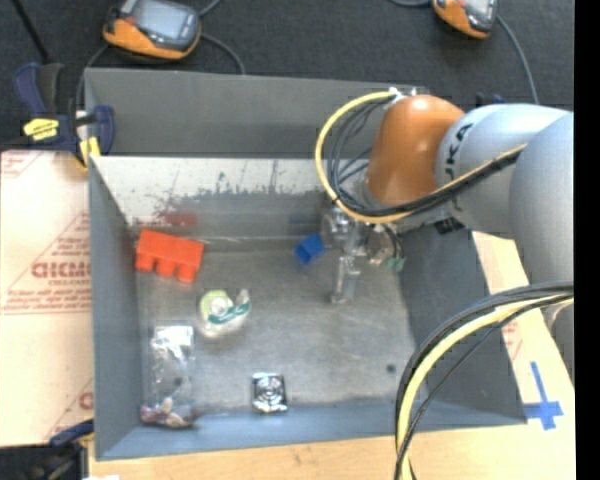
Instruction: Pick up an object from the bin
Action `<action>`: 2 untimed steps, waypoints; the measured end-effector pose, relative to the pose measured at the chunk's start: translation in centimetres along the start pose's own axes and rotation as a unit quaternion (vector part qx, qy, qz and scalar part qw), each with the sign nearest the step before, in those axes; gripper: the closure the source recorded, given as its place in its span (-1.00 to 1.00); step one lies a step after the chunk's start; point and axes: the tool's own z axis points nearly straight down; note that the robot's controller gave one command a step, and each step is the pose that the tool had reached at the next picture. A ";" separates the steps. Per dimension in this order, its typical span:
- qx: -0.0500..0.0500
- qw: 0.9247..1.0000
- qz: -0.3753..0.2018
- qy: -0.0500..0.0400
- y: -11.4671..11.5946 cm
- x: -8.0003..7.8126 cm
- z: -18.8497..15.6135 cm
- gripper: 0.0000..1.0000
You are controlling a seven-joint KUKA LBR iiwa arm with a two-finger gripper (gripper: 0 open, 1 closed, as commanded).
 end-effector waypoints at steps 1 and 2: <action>-0.001 1.000 0.021 0.004 2.0 -0.6 -3.3 -1.00; 0.000 0.992 0.130 0.004 0.9 -0.7 -3.2 -1.00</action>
Offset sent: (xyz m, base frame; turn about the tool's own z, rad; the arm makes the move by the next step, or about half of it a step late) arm 0.0031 0.0203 0.0296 0.0435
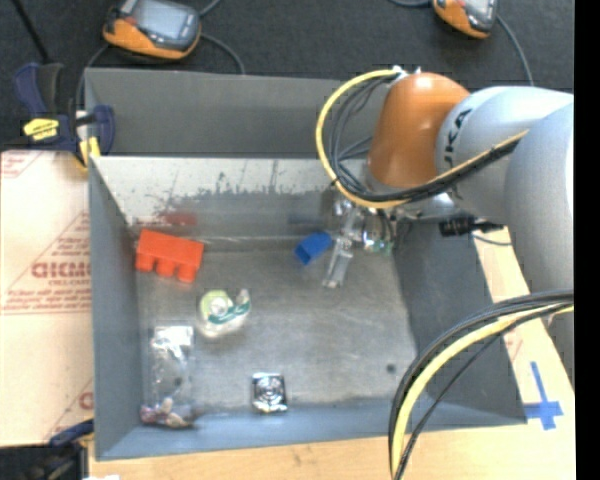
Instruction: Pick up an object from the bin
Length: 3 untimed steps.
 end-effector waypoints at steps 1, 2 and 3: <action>0.002 0.997 0.073 0.007 1.4 0.8 3.1 -1.00; 0.004 0.993 0.116 0.006 3.8 1.4 3.1 -1.00; 0.000 0.993 0.114 -0.001 4.0 1.0 2.7 1.00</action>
Offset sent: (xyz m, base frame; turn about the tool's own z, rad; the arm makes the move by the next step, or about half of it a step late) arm -0.0035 0.0167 -0.0327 0.1488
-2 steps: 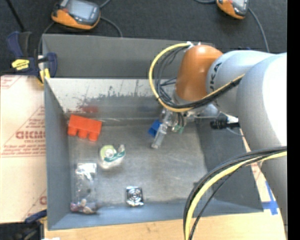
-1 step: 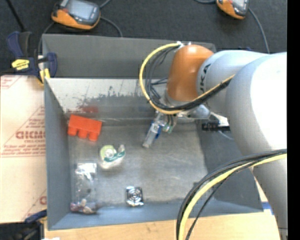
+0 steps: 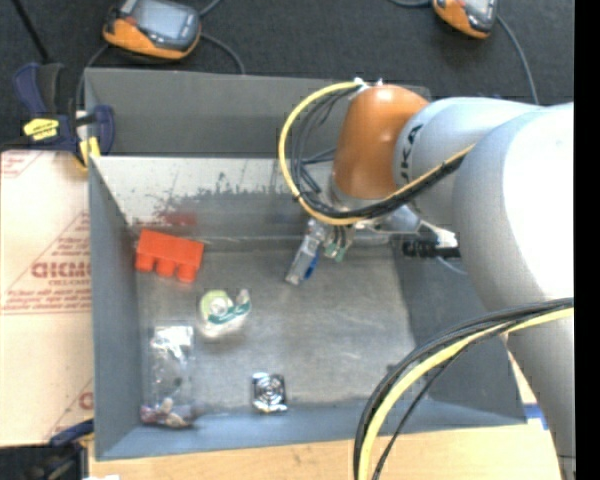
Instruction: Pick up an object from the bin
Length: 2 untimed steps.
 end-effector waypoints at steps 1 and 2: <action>0.001 1.000 -0.001 0.001 0.0 -0.3 -1.1 1.00; 0.001 1.000 -0.002 0.001 0.0 -0.5 -4.2 1.00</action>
Offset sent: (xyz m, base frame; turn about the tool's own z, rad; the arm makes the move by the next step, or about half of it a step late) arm 0.0000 0.0002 0.0081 0.0000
